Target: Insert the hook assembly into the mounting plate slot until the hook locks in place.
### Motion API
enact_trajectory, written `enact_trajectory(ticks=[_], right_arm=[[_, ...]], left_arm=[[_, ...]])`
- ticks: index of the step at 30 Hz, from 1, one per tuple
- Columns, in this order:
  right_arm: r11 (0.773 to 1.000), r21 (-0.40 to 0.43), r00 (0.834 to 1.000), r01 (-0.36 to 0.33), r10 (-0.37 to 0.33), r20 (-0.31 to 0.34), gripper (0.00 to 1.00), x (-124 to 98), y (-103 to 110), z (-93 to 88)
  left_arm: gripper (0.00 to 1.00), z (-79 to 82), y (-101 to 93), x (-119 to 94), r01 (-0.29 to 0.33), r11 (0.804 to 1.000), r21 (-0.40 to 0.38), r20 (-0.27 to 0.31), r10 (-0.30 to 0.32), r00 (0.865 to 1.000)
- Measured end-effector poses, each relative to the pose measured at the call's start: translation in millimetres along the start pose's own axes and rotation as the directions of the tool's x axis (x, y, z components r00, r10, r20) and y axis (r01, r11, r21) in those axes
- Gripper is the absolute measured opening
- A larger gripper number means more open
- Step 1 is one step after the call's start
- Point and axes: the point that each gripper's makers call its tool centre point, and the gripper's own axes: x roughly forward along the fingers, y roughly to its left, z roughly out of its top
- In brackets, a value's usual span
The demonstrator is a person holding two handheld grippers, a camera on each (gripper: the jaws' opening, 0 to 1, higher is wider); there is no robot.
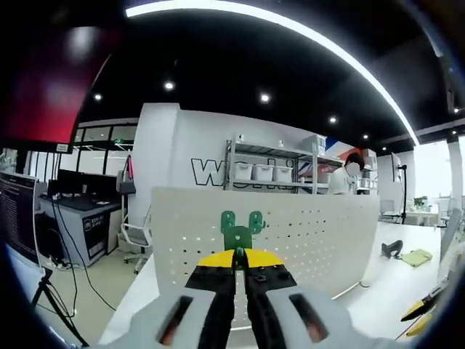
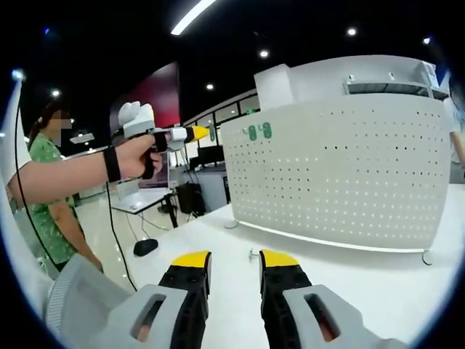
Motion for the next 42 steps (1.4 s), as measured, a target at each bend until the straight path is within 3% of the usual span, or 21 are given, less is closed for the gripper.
enact_trajectory(ticks=[14, 23, 32, 42], right_arm=[[1.0, -0.015, 1.0, -0.018, 0.018, -0.018, 0.3, 10, 7, -0.2], [1.0, -0.02, 0.999, -0.017, 0.016, -0.052, 0.3, 11, 5, -8.5], [1.0, -0.016, 0.999, -0.014, 0.013, -0.047, 0.3, 11, 4, -7.2], [1.0, -0.012, 0.998, -0.002, 0.002, -0.056, 0.3, 8, 3, -9.6]], left_arm=[[0.03, 0.9, 22.1, 21, -0.045, 0.999, 0.01, 0.012, 0.044, 0.999], [0.03, 1.3, 23.6, 31, -0.046, 0.999, 0.026, 0.016, 0.045, 0.999], [0.03, -1.1, 26.5, 41, -0.057, 0.996, 0.068, 0.015, 0.056, 0.998], [0.03, -7.1, 35.0, 52, -0.08, 0.995, 0.063, -0.001, 0.08, 0.997]])
